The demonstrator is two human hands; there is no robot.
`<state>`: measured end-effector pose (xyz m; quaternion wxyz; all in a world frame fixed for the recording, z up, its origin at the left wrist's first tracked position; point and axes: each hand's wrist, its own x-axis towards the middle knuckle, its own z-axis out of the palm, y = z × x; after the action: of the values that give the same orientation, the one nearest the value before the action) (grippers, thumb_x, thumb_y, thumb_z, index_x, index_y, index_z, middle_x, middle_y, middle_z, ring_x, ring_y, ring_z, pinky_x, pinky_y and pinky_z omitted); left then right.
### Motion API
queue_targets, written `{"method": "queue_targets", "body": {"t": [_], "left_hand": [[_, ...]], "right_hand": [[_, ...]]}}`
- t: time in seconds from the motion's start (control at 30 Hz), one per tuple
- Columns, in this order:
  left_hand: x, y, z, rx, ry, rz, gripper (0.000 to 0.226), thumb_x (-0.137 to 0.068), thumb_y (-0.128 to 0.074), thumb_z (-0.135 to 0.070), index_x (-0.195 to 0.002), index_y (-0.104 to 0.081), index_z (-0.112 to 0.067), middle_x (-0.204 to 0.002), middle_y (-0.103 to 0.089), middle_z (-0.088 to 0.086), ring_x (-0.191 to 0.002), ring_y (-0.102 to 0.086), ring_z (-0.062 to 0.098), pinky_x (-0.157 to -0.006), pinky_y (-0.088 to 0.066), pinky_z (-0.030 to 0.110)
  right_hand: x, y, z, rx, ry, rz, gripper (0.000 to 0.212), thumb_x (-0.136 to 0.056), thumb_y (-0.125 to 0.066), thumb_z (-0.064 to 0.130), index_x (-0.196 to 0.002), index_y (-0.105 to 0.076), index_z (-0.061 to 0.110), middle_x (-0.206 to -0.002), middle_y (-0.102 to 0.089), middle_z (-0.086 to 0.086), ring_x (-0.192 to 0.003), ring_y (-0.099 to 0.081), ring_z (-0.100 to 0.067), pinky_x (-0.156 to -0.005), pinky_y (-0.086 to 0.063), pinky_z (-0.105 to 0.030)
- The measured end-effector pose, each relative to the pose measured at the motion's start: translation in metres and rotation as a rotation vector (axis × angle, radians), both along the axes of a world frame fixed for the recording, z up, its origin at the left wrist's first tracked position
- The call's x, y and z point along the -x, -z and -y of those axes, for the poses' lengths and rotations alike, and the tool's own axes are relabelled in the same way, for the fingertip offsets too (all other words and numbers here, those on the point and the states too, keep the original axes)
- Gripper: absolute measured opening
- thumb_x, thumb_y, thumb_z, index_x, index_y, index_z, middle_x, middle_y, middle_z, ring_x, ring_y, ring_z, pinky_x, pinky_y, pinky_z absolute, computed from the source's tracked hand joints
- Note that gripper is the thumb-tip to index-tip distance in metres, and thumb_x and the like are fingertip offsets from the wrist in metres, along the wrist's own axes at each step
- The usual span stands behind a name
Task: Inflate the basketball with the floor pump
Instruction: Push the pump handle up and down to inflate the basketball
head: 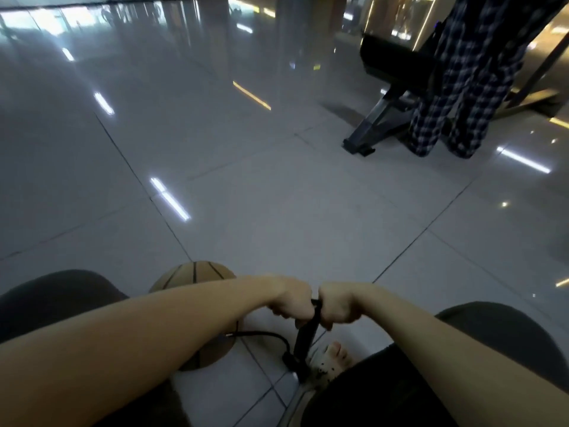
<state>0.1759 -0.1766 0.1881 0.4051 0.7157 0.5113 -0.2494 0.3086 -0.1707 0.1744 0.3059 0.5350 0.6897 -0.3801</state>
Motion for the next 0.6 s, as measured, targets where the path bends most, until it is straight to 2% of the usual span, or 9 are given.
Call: {"method": "queue_targets", "body": {"t": [0.1, 0.17, 0.23, 0.37, 0.43, 0.6], "left_hand": [[0.006, -0.031, 0.001, 0.004, 0.0, -0.052, 0.019, -0.088, -0.068, -0.017, -0.072, -0.059, -0.01, -0.06, -0.048, 0.006, -0.048, -0.04, 0.023, -0.05, -0.035, 0.028], [0.017, -0.064, -0.013, 0.013, -0.032, -0.043, 0.025, -0.089, -0.07, -0.016, -0.069, -0.055, -0.011, -0.059, -0.045, 0.005, -0.046, -0.037, 0.021, -0.049, -0.031, 0.027], [0.03, -0.107, -0.032, 0.036, -0.086, 0.013, 0.028, -0.09, -0.07, -0.014, -0.068, -0.053, -0.013, -0.058, -0.041, 0.003, -0.046, -0.033, 0.019, -0.05, -0.026, 0.028], [0.04, -0.161, -0.067, 0.026, -0.111, 0.076, 0.027, -0.09, -0.069, -0.011, -0.068, -0.053, -0.016, -0.056, -0.034, -0.002, -0.049, -0.026, 0.017, -0.054, -0.019, 0.031], [0.036, -0.147, -0.073, 0.065, -0.11, 0.038, 0.028, -0.088, -0.068, -0.01, -0.066, -0.051, -0.017, -0.057, -0.033, -0.001, -0.05, -0.026, 0.017, -0.055, -0.018, 0.032], [0.016, -0.052, -0.071, 0.15, -0.123, 0.01, 0.028, -0.082, -0.067, -0.007, -0.064, -0.047, -0.015, -0.055, -0.033, 0.001, -0.048, -0.024, 0.018, -0.052, -0.019, 0.03]], "right_hand": [[0.011, -0.038, -0.005, 0.056, -0.031, 0.075, 0.015, -0.089, -0.067, 0.008, -0.078, -0.059, 0.004, -0.056, -0.042, -0.008, -0.046, -0.034, -0.022, -0.048, -0.031, -0.03], [0.021, -0.076, -0.02, 0.052, -0.04, 0.068, 0.016, -0.09, -0.066, 0.007, -0.08, -0.055, 0.004, -0.055, -0.038, -0.007, -0.045, -0.032, -0.019, -0.047, -0.028, -0.027], [0.027, -0.12, -0.038, 0.018, 0.001, 0.006, 0.022, -0.088, -0.066, 0.004, -0.072, -0.051, 0.009, -0.051, -0.033, -0.002, -0.041, -0.028, -0.015, -0.047, -0.022, -0.024], [0.022, -0.18, -0.064, 0.006, 0.075, -0.114, 0.02, -0.085, -0.064, 0.001, -0.07, -0.056, 0.012, -0.055, -0.03, 0.0, -0.048, -0.021, -0.015, -0.054, -0.015, -0.03], [0.02, -0.166, -0.068, 0.023, 0.087, -0.102, 0.024, -0.083, -0.064, 0.0, -0.066, -0.053, 0.013, -0.055, -0.029, -0.001, -0.048, -0.02, -0.016, -0.055, -0.014, -0.031], [0.004, -0.071, -0.063, 0.035, 0.101, -0.085, 0.022, -0.08, -0.064, -0.001, -0.065, -0.053, 0.009, -0.052, -0.034, -0.003, -0.046, -0.026, -0.017, -0.05, -0.022, -0.027]]}}
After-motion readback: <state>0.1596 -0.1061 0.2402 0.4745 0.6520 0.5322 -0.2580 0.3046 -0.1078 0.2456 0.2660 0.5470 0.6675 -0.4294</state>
